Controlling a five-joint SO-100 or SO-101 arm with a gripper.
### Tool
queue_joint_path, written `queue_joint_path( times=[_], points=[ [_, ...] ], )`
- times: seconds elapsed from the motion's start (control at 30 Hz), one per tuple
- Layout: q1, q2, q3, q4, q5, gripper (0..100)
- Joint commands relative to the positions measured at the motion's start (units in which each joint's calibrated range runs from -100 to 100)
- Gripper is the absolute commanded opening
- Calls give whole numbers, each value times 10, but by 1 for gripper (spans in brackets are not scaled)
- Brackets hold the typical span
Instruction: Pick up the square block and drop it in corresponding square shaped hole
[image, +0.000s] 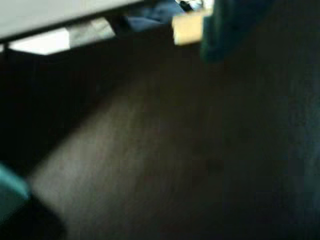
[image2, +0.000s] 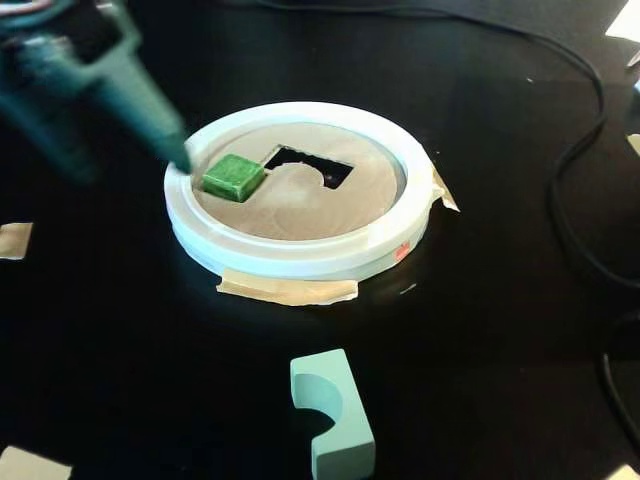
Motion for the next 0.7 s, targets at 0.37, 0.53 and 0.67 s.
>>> queue_joint_path(
  times=[0.37, 0.53, 0.67],
  points=[
    [102, -489, 500, -252, 23, 81],
    [194, -512, 539, -252, 73, 80],
    [213, -512, 550, -243, 77, 81]
  ],
)
